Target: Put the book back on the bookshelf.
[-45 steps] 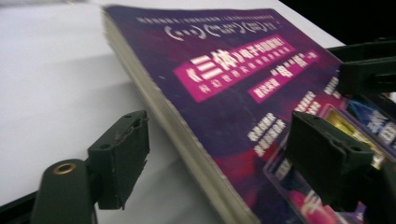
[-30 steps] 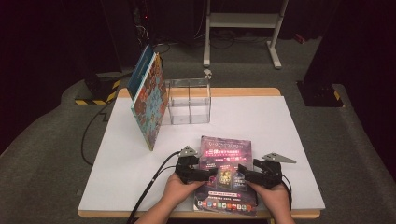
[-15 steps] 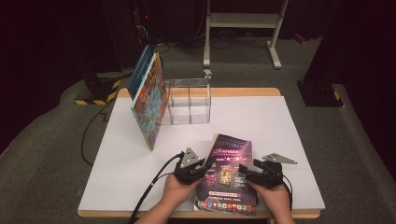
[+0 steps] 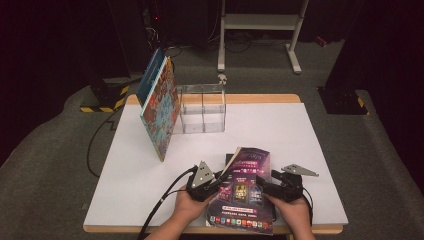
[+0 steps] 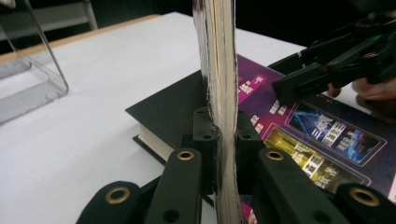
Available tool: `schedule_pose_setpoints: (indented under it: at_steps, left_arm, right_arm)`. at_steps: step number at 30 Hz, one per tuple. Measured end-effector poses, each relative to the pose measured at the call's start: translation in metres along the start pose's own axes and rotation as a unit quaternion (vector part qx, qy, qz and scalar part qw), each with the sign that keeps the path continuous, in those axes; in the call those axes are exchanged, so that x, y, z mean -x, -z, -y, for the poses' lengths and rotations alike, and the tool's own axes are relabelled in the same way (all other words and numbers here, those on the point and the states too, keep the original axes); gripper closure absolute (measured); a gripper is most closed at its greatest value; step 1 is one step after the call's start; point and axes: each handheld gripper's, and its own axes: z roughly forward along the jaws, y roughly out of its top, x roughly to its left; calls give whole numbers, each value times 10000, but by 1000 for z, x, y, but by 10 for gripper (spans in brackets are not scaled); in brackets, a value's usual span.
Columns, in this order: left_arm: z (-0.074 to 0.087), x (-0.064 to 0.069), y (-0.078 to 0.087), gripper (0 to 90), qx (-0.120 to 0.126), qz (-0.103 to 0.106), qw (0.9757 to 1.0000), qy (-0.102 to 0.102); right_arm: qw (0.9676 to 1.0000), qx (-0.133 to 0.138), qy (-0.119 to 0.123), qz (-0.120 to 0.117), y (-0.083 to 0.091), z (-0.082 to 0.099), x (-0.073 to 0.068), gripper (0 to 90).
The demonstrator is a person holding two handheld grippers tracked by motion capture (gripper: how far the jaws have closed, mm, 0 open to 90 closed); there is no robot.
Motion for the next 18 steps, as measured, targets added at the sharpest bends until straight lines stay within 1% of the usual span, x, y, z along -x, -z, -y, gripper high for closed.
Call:
schedule_pose_setpoints:
  at_steps: [3,6,8,9,10,12,15,16,18]
  left_arm:
    - [0,2,1,838,55,82,9999,-72]
    - [0,4,1,839,106,134,9998,-65]
    - [0,4,0,839,99,126,9998,-71]
    - [0,4,-1,839,45,116,9999,-105]
    - [0,4,0,839,72,119,9998,-107]
    - [-2,3,1,839,152,116,9998,-41]
    - [-6,1,3,839,211,99,9997,11]
    - [-7,0,4,839,233,91,9997,16]
    - [-9,-1,6,838,251,63,9997,47]
  right_arm:
    - [9999,-10,-118,-97,-1,0,2,225]
    - [9997,6,-174,-146,-1,0,4,224]
    - [9996,7,-223,-182,0,1,5,233]
    - [9996,2,-216,-159,0,0,5,260]
    - [9999,24,-137,-72,1,0,3,286]
    - [9996,128,-240,-89,5,-1,5,358]
    - [9990,289,-297,-148,11,-3,6,448]
    - [9988,336,-324,-160,13,-4,6,467]
    - [9987,378,-302,-165,15,-7,4,496]
